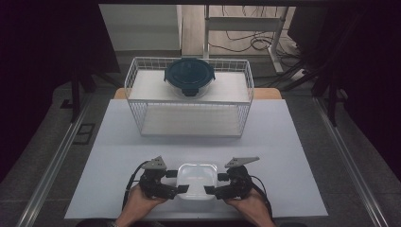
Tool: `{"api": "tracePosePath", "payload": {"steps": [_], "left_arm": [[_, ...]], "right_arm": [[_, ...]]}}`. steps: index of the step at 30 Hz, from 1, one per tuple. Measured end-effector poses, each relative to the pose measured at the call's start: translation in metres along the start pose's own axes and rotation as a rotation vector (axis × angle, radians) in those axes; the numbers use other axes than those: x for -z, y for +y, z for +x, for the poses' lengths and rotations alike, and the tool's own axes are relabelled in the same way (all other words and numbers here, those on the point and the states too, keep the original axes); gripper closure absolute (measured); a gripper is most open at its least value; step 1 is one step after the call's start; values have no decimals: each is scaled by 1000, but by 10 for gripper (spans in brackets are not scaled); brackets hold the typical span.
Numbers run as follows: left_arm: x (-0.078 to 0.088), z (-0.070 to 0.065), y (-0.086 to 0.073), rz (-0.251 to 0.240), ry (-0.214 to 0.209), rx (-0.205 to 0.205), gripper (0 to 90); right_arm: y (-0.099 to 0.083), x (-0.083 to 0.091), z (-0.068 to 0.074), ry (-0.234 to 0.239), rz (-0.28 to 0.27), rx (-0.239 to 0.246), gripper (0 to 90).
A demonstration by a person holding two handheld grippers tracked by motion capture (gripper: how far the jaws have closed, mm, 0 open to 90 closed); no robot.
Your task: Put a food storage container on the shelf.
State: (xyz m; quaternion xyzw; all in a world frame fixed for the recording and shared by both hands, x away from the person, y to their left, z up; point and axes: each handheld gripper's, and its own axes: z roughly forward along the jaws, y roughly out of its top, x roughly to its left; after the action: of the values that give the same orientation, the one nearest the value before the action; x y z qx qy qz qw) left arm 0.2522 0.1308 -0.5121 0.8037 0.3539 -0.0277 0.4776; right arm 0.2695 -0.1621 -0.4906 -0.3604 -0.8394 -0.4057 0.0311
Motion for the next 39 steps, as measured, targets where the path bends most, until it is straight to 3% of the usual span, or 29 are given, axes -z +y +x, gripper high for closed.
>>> {"api": "tracePosePath", "payload": {"steps": [1,3,4,6,11,14,16,19,22,25,28,39], "left_arm": [[4,0,-3,-13,-1,17,330],[9,0,-5,-17,-10,55,441],[12,0,-5,-18,-13,60,499],[17,-1,-6,-28,-30,85,579],[23,-6,-5,-80,19,114,685],[25,-6,-3,-106,52,108,788],[25,-5,-4,-105,50,112,786],[26,-7,-6,-103,57,99,786],[27,-8,-8,-105,52,102,787],[26,-9,-7,-104,92,99,799],[26,-8,-4,-114,100,100,802],[38,-6,19,-163,138,63,801]], "right_arm": [[0,1,0,-3,2,-12,294],[-1,7,-3,2,-2,-102,425],[-1,11,-6,12,-15,-133,513],[-3,17,-10,43,-35,-185,609],[-2,26,-5,29,-81,-212,727],[2,30,-3,2,-115,-172,785],[4,29,0,-32,-121,-147,782],[1,26,2,-37,-114,-116,743],[-5,21,1,-29,-108,-128,746],[-3,23,2,-50,-108,-103,780],[-1,21,5,-79,-113,-73,782],[17,27,3,-79,-203,-24,786]]}}
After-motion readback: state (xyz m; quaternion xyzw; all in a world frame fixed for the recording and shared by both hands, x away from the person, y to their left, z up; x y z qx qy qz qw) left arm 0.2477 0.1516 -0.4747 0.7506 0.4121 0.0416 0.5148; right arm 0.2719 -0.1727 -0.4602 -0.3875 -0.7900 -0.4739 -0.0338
